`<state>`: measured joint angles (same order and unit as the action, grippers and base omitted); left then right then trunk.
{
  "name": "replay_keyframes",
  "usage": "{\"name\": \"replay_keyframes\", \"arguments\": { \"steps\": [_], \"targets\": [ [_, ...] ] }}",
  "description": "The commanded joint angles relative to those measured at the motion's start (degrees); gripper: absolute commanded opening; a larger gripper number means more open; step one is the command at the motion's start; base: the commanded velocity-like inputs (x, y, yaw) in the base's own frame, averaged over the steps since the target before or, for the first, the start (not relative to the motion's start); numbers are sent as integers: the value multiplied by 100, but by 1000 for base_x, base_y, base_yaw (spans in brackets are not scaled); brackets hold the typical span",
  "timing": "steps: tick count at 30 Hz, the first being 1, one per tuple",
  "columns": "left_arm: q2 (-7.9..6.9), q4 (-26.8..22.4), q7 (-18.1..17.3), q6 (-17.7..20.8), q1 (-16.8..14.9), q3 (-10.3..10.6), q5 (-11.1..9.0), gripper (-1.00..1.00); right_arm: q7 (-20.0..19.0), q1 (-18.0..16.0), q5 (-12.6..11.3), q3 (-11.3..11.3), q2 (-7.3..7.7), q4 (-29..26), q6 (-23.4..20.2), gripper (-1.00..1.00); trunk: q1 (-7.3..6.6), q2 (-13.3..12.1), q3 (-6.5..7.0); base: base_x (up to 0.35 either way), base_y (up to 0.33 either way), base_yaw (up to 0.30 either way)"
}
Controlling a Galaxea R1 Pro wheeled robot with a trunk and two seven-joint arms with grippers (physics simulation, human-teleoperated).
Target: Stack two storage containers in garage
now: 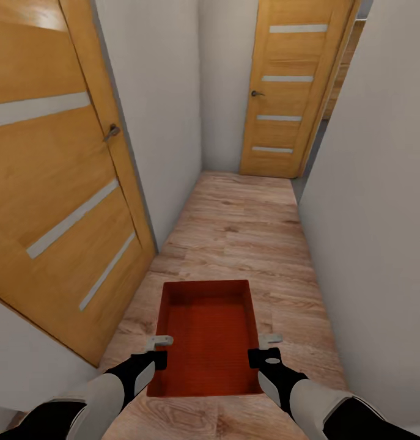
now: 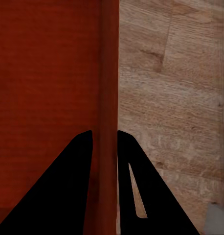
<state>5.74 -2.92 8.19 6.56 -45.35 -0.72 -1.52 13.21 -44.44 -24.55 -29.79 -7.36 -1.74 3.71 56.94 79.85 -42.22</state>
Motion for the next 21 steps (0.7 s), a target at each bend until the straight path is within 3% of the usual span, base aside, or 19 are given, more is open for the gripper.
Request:
{"name": "replay_keyframes", "arguments": {
  "steps": [1,15,21],
  "targets": [
    [-142,-33,51,-58,0,125,57,-100,15,-4,-129,29,-2,121,25,-100,3,2,-4,322,0,-284],
    [-142,-33,51,-54,0,125,58,-100,15,-4,-129,26,-6,121,25,-100,3,2,-4,322,0,-282],
    [-143,-33,51,-58,0,125,57,-100,10,-4,-129,26,-2,122,9,-100,3,2,-4,323,0,-61]
  ]
}}
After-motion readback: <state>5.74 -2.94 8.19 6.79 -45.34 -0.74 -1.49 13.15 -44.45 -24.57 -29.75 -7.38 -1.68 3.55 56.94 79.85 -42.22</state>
